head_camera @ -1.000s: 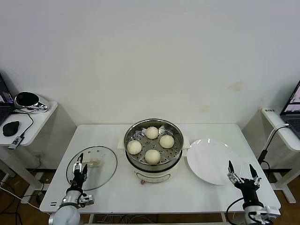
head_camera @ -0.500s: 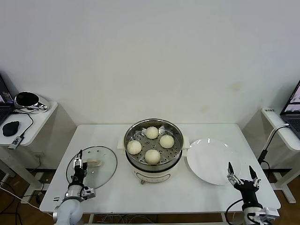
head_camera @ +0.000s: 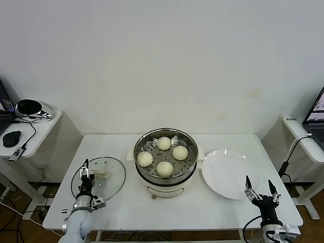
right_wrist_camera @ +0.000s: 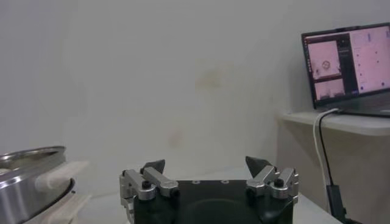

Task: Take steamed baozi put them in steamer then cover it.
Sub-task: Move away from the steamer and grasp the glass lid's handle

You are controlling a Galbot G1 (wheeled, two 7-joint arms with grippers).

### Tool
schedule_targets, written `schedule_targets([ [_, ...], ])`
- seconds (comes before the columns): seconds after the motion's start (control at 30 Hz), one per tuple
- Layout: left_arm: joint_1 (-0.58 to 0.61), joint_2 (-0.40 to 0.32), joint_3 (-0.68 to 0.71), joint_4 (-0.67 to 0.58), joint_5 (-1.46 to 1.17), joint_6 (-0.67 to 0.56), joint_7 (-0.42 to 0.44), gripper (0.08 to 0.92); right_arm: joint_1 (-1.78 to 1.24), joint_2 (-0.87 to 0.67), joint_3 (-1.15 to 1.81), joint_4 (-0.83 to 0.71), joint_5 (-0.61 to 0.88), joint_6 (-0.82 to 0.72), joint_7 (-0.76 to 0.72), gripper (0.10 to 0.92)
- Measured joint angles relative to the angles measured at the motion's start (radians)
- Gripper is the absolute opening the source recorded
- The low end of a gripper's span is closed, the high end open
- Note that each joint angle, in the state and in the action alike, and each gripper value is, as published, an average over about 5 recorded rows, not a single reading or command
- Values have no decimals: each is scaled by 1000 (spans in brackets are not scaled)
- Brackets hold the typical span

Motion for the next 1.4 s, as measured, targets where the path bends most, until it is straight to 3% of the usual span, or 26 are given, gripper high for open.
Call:
schedule_targets([
  [0.83, -26, 4, 7, 28, -1, 10, 8, 807, -6, 1, 0, -4, -4, 6, -4, 823],
  [1.4, -6, 21, 9, 47, -8, 3, 7, 335, -16, 1, 3, 14, -7, 5, -7, 823],
])
